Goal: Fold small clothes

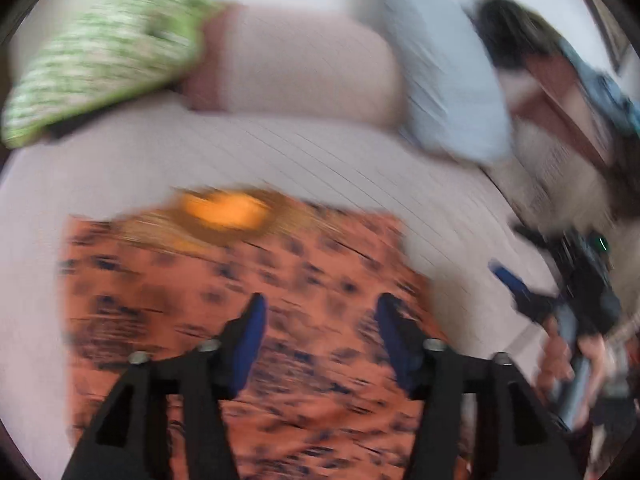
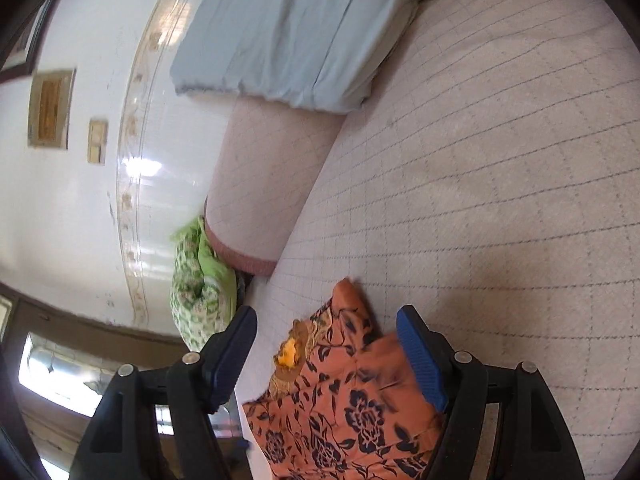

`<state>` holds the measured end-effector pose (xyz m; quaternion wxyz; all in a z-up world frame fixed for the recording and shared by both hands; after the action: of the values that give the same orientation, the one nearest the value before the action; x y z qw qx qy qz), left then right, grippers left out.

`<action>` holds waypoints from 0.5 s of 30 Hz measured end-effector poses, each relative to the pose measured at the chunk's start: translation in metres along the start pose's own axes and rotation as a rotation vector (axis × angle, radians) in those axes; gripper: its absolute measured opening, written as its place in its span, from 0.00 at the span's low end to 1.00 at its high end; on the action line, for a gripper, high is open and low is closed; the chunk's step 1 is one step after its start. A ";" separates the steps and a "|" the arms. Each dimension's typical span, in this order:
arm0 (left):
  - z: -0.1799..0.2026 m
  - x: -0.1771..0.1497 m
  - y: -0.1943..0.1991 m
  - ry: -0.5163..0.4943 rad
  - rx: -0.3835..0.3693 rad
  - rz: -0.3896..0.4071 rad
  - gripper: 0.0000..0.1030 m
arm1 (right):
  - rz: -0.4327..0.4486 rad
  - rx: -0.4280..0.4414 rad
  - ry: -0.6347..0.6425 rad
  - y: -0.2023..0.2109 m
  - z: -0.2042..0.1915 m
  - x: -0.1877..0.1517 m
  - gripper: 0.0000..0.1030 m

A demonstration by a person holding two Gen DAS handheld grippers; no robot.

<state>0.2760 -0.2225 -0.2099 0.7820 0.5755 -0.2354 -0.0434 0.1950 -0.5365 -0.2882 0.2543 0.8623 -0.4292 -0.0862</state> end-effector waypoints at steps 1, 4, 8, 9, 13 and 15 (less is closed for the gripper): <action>-0.029 0.000 0.011 0.052 0.055 0.052 0.63 | -0.019 -0.017 0.023 -0.005 -0.003 -0.004 0.73; -0.092 -0.002 0.018 0.178 0.144 0.082 0.63 | -0.056 -0.165 0.080 -0.018 0.001 -0.010 0.73; -0.182 -0.021 0.019 0.351 0.222 0.064 0.63 | -0.131 -0.211 -0.008 -0.037 0.035 -0.011 0.73; -0.197 -0.026 0.019 0.382 0.223 0.055 0.63 | -0.144 -0.201 -0.034 -0.042 0.042 -0.011 0.73; -0.232 -0.032 0.033 0.446 0.234 0.053 0.64 | -0.211 -0.202 -0.098 -0.066 0.053 -0.018 0.73; -0.233 -0.026 0.036 0.422 0.253 0.053 0.73 | -0.238 -0.209 -0.134 -0.077 0.059 -0.022 0.73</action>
<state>0.3430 0.0028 -0.2380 0.7364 0.6588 -0.0851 0.1280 0.2138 -0.5015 -0.3796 0.3014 0.8683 -0.3287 -0.2173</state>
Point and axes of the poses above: each gripper's, at about its wrist camera, not at the fingertips, and y roughly against the way its jaws point, z to its right, x to its top, the point moved 9 cm from there along -y, roughly the way its jaws point, and after that the axes turned 15 degrees about -z, right-handed, at the moved point
